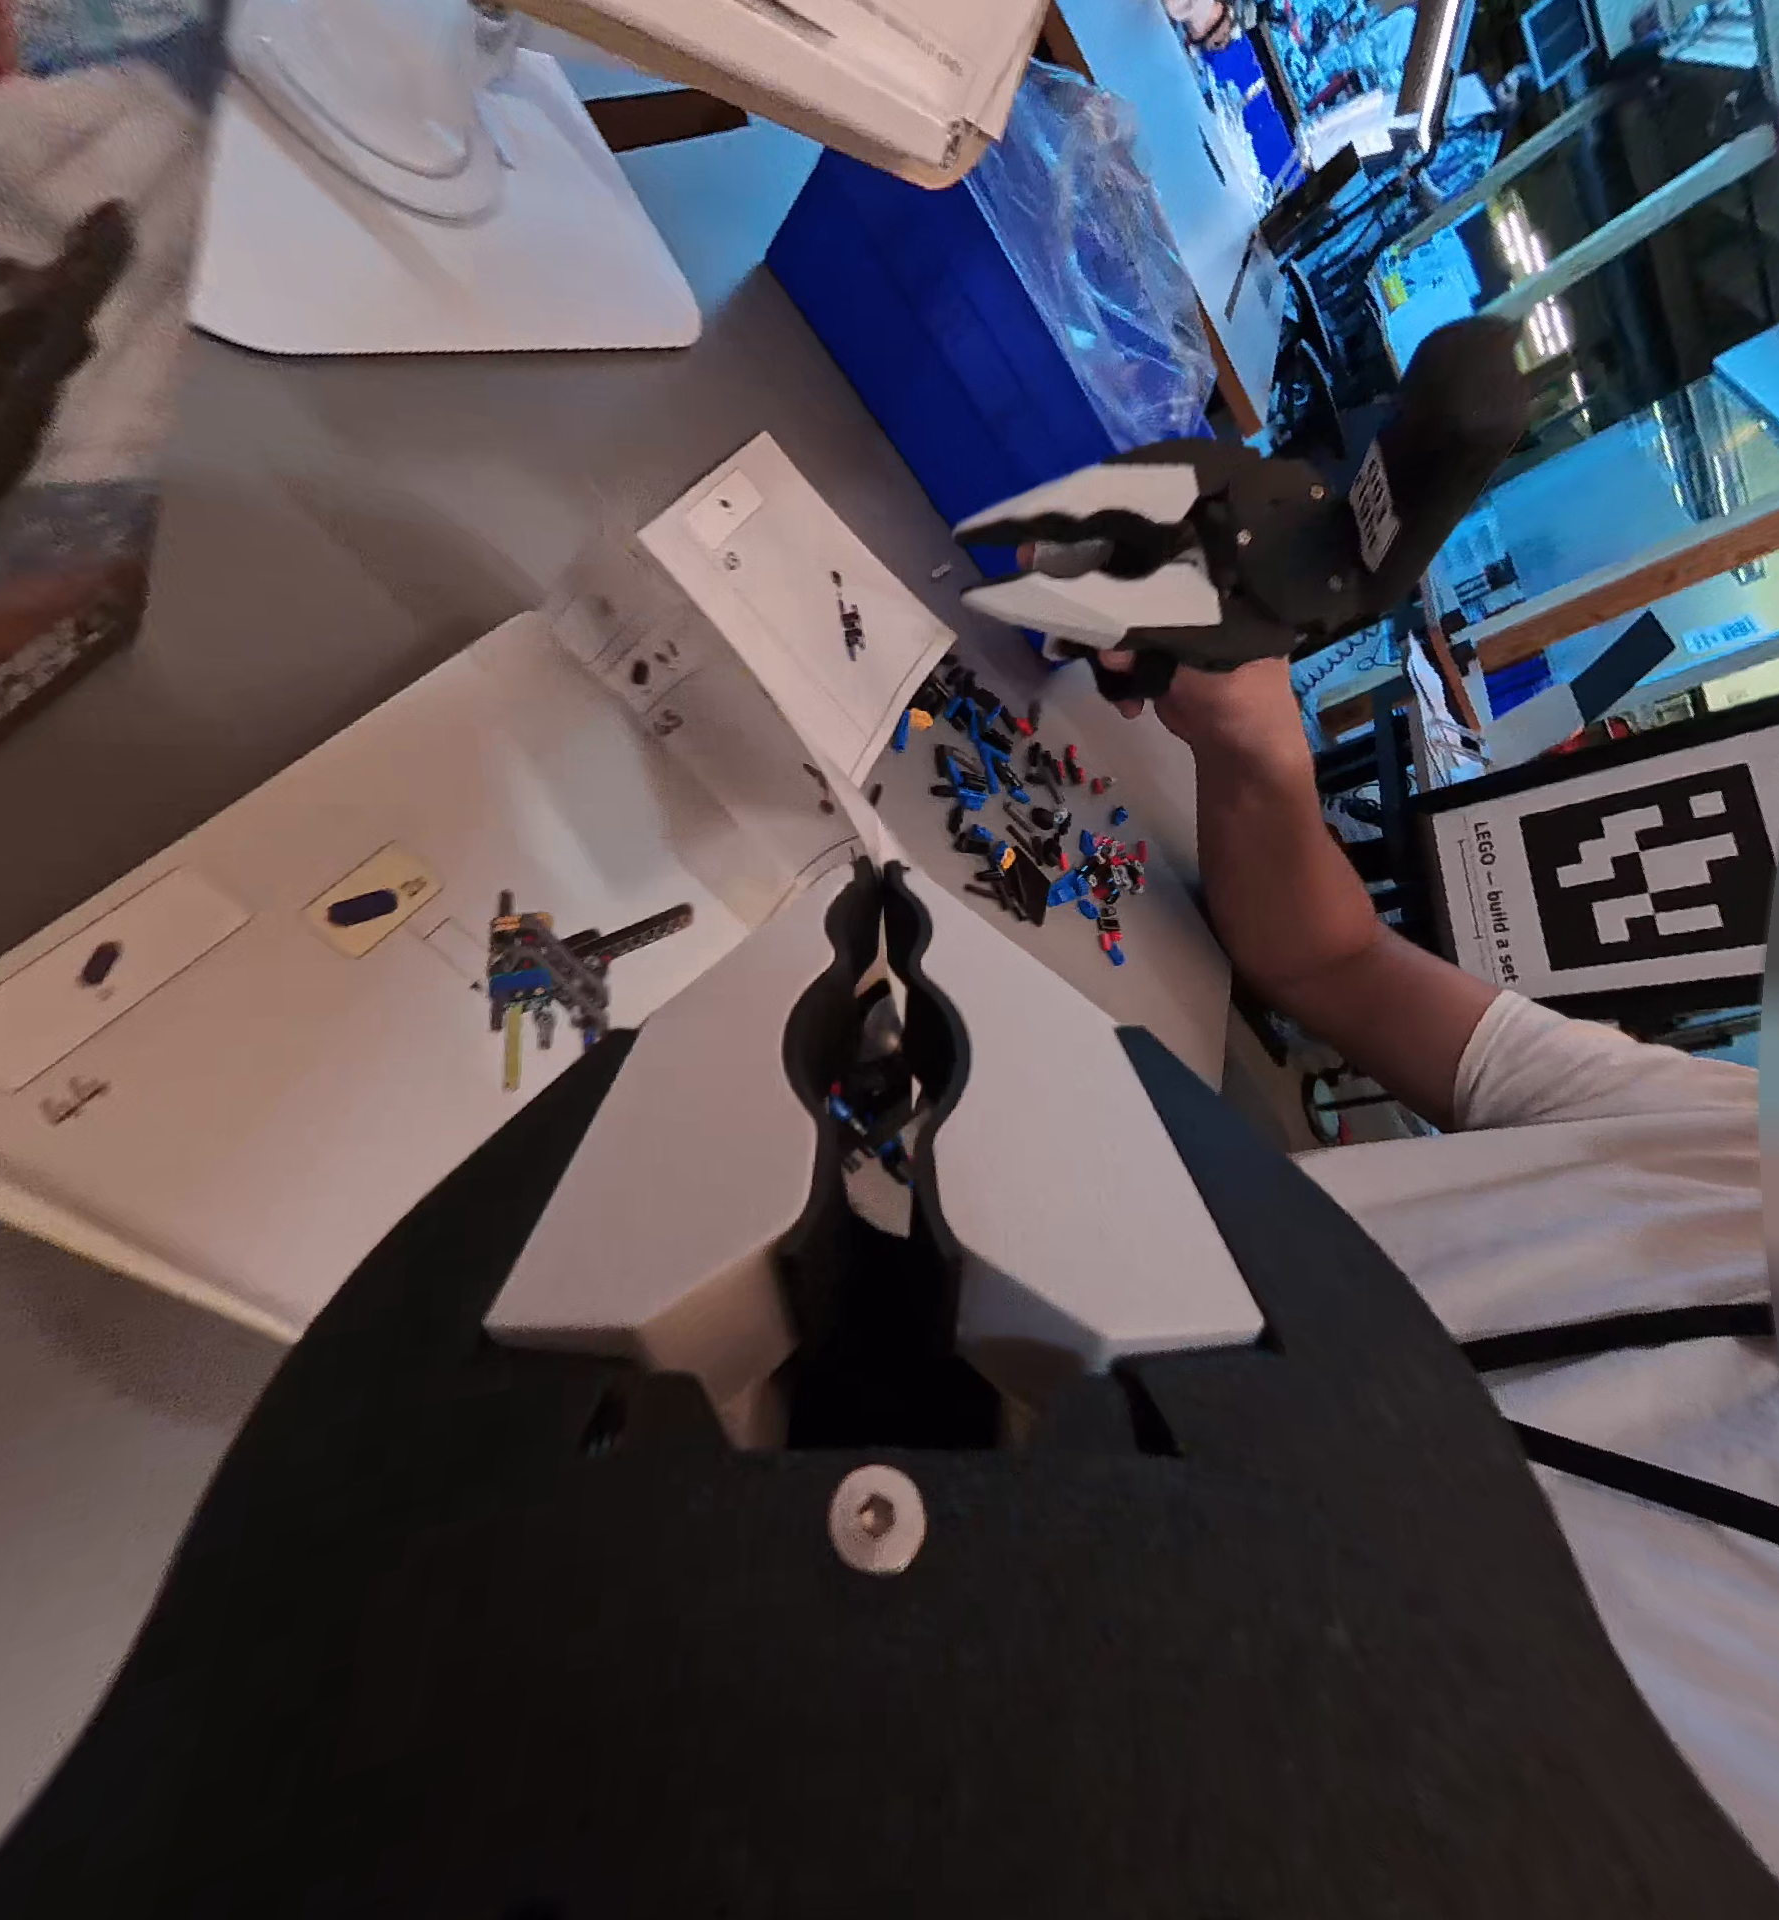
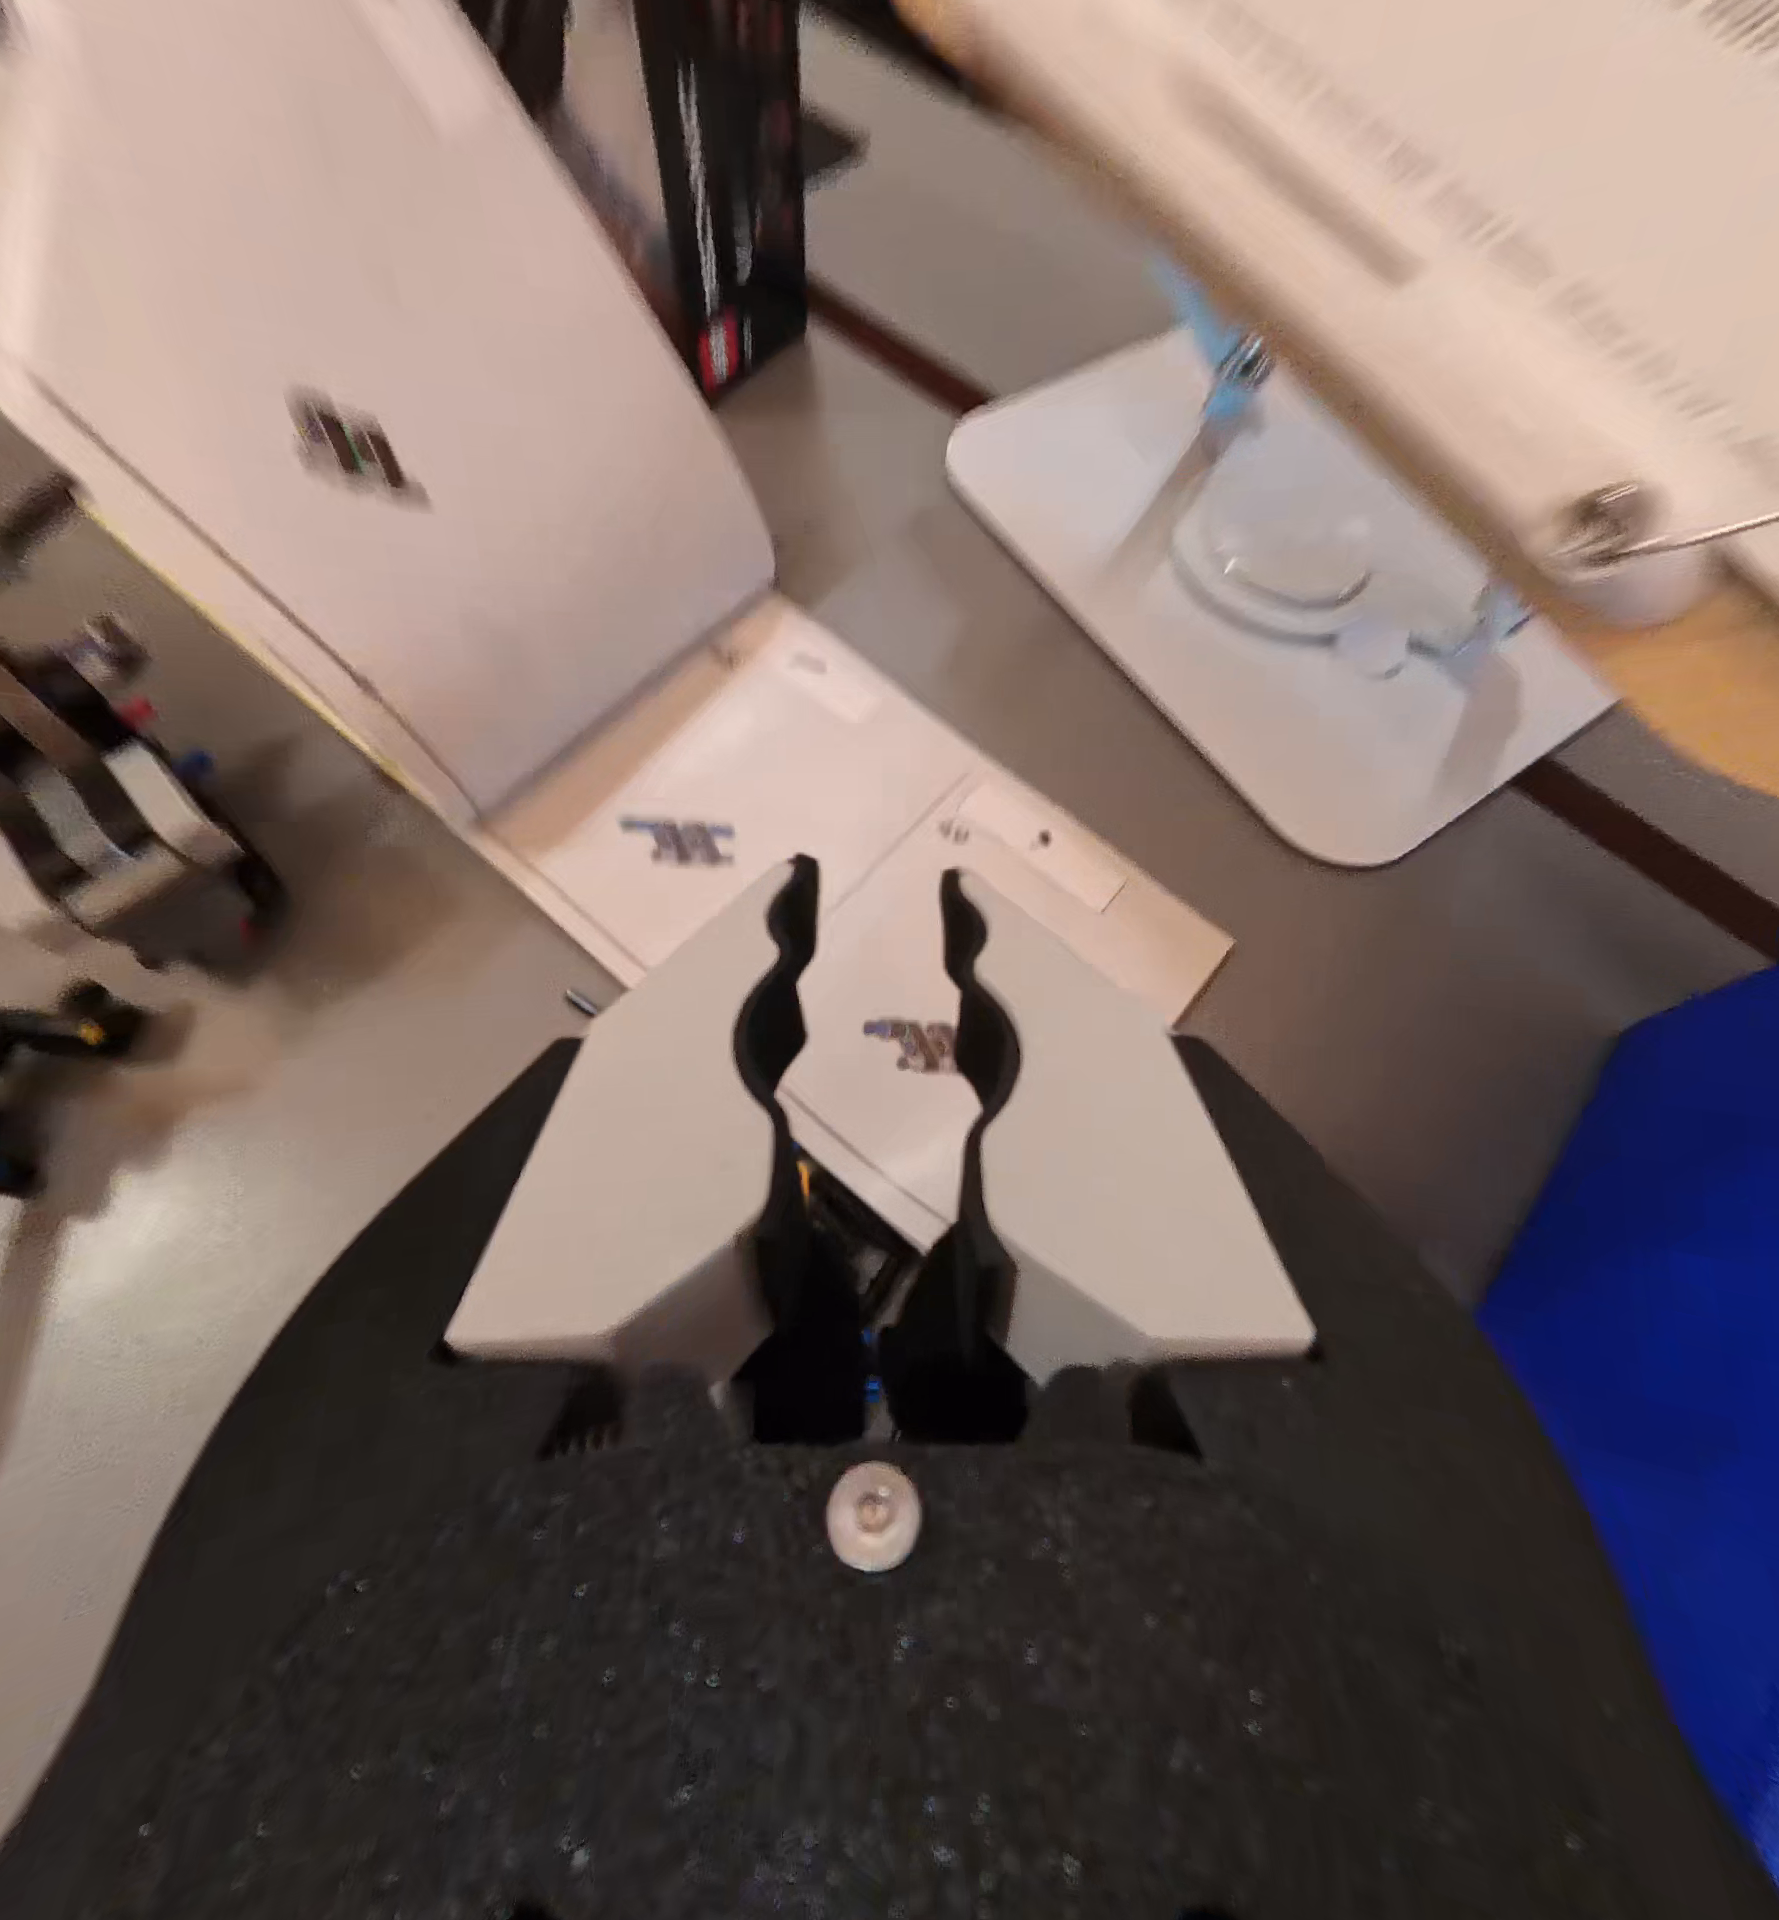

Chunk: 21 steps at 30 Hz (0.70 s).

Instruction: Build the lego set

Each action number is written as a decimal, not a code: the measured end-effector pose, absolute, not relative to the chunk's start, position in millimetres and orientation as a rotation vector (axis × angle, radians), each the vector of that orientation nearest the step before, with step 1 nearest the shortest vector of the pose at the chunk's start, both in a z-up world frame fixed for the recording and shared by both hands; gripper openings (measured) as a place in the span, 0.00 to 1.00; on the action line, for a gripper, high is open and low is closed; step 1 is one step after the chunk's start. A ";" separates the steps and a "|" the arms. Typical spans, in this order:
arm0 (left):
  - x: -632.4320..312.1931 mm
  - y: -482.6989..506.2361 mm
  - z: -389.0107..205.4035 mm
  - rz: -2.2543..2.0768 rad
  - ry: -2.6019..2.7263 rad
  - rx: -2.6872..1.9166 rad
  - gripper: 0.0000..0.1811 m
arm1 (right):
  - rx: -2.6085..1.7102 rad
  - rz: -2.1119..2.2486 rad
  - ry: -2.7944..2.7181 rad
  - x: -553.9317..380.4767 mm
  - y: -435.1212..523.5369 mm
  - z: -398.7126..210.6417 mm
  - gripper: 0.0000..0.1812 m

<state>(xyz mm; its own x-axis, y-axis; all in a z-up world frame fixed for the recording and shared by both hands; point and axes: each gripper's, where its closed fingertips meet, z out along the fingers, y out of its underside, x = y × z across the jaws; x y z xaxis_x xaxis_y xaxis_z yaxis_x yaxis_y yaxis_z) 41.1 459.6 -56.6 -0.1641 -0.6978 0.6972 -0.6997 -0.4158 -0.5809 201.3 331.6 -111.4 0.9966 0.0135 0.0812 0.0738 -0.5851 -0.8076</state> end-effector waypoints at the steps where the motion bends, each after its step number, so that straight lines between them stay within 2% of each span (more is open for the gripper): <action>1: 37.5 465.3 -58.7 1.690 -1.685 2.044 0.00 | -2.251 -0.106 -0.100 199.3 331.8 -126.1 0.06; 2: 34.3 470.8 -61.2 1.688 -1.673 2.060 0.00 | -2.307 -0.117 -0.139 196.8 331.3 -140.5 0.00; 7: 17.1 492.4 -83.9 1.597 -1.708 2.169 0.00 | -2.459 -0.177 -0.211 197.6 329.6 -183.4 0.00; 18: -20.8 503.2 -150.9 1.170 -1.869 2.362 0.00 | -2.476 -0.218 -0.228 202.8 333.2 -185.3 0.00; 21: -22.8 501.5 -158.4 1.104 -1.913 2.378 0.00 | -2.487 -0.391 -0.290 204.8 338.6 -173.0 0.00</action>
